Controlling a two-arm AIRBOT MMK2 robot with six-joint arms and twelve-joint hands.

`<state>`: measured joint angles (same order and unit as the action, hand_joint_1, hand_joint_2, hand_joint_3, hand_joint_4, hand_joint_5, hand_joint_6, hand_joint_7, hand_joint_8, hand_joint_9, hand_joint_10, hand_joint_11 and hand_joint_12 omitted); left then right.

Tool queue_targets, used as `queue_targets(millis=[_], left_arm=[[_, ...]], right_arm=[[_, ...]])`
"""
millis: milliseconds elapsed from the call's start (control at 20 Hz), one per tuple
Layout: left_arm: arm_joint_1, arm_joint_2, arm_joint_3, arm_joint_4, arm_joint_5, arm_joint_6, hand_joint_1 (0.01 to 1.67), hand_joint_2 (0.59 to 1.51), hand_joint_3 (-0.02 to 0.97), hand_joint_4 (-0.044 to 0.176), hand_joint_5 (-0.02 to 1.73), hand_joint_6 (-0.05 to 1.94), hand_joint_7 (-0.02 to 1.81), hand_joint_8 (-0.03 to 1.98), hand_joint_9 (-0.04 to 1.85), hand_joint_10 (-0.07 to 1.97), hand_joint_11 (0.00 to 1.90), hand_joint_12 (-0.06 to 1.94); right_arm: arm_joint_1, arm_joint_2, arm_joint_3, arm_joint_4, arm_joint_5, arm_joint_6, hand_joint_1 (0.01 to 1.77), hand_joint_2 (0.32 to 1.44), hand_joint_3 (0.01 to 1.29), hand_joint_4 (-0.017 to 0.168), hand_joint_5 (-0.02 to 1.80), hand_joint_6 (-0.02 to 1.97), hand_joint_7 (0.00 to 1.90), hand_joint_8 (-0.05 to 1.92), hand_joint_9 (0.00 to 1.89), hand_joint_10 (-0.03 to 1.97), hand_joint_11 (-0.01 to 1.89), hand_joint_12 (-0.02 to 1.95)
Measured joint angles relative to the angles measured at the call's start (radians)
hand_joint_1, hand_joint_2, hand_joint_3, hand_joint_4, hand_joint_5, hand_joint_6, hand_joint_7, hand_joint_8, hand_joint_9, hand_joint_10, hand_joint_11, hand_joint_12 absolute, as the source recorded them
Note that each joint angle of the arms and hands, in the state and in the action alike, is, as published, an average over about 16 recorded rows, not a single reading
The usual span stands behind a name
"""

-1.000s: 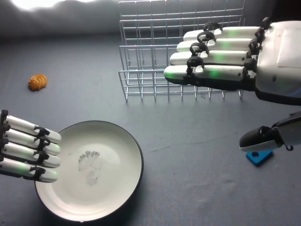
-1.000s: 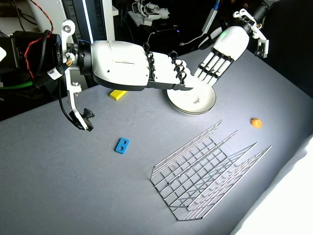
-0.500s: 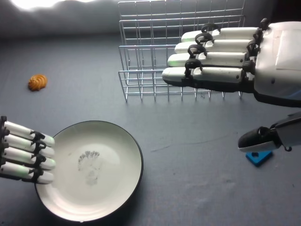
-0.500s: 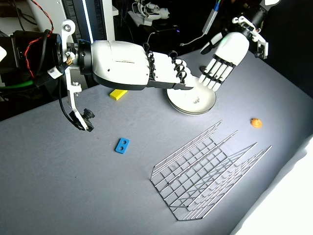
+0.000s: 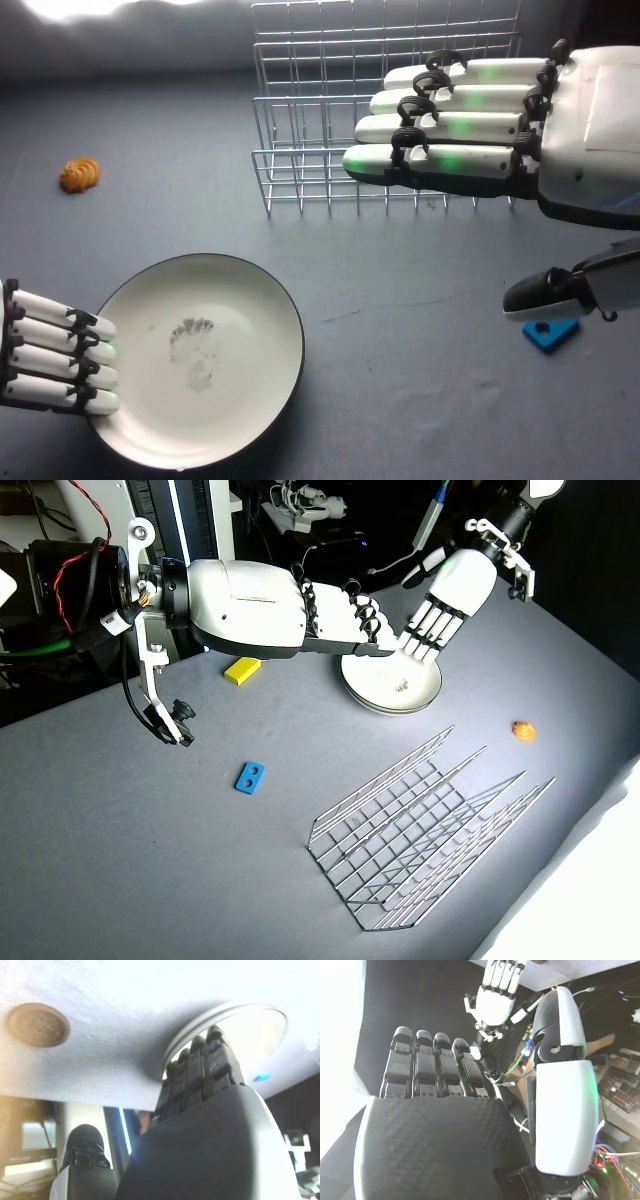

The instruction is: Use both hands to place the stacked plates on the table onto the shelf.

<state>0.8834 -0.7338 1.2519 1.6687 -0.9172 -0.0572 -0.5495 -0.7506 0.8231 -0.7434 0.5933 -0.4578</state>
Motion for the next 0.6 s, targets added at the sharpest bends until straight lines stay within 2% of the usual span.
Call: queue_targets(millis=[600], left_arm=[[0.06, -0.003, -0.101, -0.081, 0.127, -0.038, 0.02, 1.106, 0.02, -0.003, -0.01, 0.0, 0.0, -0.01, 0.01, 0.0, 0.01, 0.0]], right_arm=[[-0.001, 0.0, -0.007, -0.029, -0.016, -0.005, 0.99, 1.01, 0.02, 0.002, 0.02, 0.02, 0.02, 0.01, 0.02, 0.0, 0.02, -0.01]])
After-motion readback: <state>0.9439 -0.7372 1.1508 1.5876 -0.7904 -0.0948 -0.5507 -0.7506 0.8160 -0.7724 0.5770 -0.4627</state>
